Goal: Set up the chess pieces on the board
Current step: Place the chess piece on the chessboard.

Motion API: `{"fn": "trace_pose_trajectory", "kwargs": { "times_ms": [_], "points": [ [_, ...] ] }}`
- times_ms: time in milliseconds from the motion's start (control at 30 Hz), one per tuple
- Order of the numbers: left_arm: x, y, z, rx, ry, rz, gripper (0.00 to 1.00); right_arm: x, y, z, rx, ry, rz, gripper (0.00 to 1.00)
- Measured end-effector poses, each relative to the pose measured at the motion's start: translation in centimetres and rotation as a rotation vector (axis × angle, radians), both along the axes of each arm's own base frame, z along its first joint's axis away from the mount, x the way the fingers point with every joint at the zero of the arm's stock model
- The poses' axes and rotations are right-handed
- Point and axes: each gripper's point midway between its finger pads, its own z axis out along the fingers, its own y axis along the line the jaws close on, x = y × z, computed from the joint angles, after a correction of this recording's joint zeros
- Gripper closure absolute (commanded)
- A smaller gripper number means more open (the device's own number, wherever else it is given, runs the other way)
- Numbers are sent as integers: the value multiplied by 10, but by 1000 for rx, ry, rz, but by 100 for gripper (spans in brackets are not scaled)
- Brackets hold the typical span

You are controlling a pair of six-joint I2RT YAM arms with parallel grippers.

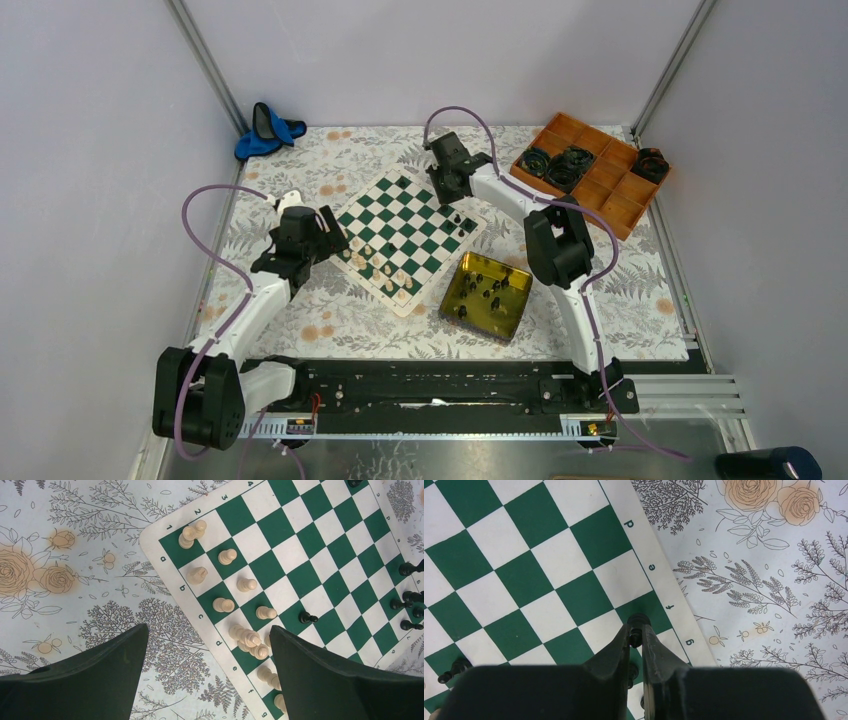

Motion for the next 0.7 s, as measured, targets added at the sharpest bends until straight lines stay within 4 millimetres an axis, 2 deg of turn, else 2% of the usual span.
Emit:
{"fn": "trace_pose_trajectory", "kwargs": {
  "times_ms": [333,533,600,700],
  "points": [
    [0,0,-2,1,7,0,1,1,-3,-11,-5,16,-12,89],
    [0,0,-2,2,7,0,1,3,-3,-11,-1,12,-14,88],
    [0,0,-2,1,7,-1,1,3,-3,-12,-1,11,-14,84],
    [0,0,-2,1,7,-1,1,3,-2,-12,1,11,-16,67]
  ]
}}
